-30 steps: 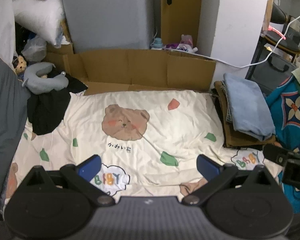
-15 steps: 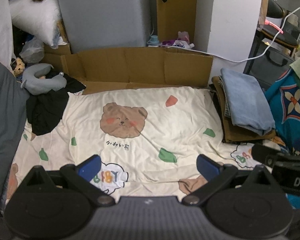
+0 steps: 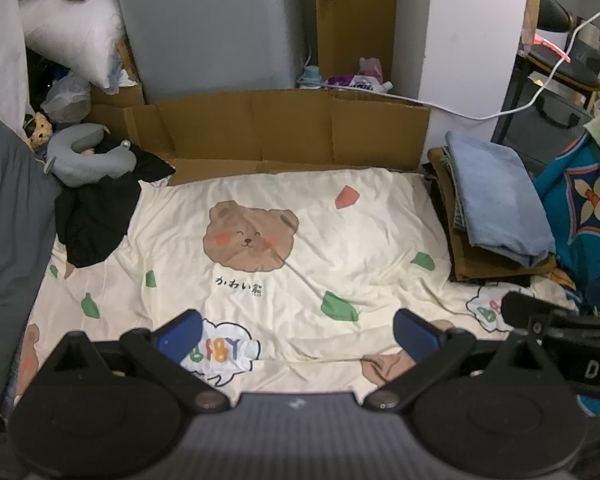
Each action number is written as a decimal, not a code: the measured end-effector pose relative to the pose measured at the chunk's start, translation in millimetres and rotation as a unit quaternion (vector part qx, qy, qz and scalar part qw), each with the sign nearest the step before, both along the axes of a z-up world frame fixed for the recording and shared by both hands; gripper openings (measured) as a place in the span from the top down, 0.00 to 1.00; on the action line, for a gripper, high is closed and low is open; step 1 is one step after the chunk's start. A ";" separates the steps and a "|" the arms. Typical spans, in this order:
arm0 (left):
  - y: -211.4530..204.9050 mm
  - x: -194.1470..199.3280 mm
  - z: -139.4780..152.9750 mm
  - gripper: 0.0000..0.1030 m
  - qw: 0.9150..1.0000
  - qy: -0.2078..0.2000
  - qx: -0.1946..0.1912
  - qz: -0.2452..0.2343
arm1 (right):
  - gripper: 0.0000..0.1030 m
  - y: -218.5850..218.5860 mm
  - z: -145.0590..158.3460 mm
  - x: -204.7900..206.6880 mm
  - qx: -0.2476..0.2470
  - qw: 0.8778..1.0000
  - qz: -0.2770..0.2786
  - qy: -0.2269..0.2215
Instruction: Fold clothes
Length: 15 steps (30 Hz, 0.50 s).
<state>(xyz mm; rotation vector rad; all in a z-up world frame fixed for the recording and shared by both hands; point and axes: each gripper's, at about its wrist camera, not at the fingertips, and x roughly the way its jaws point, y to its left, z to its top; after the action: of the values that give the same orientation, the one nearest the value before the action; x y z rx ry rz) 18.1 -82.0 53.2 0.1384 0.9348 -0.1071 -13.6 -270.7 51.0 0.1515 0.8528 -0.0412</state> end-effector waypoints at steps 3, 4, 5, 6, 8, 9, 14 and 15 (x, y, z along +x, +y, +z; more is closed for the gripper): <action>1.0 0.2 0.0 0.01 1.000 0.001 -0.001 -0.001 | 0.01 -0.1 -0.2 0.8 0.002 1.000 -0.001 0.002; 0.9 0.3 0.1 0.01 1.000 0.001 -0.001 -0.001 | 0.01 -0.2 -0.3 0.8 0.002 1.000 0.000 0.002; 0.8 0.3 0.1 0.01 1.000 0.001 -0.001 0.000 | 0.01 -0.3 -0.3 0.9 0.003 1.000 0.000 0.002; 0.6 0.4 0.2 0.01 1.000 0.001 0.000 0.000 | 0.01 -0.4 -0.3 0.9 0.003 1.000 0.000 0.001; 0.7 -0.2 0.0 0.01 1.000 0.001 0.000 0.000 | 0.01 -0.2 -0.7 0.7 0.002 1.000 0.000 0.001; 0.6 -0.4 0.0 0.01 1.000 0.000 0.000 0.000 | 0.01 0.0 -0.9 0.5 0.002 1.000 0.000 0.001; 0.0 -0.4 0.1 0.01 1.000 -0.002 0.002 -0.001 | 0.01 1.1 -1.2 0.0 0.001 1.000 -0.001 0.001; 0.0 -0.5 0.1 0.01 1.000 -0.002 0.002 -0.001 | 0.01 1.0 -1.1 0.0 0.002 1.000 -0.001 0.001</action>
<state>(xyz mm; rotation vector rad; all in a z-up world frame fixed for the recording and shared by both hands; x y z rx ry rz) 17.5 -81.9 53.3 0.1438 0.9301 -0.1065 -13.5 -269.7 49.9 0.1560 0.8553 -0.0411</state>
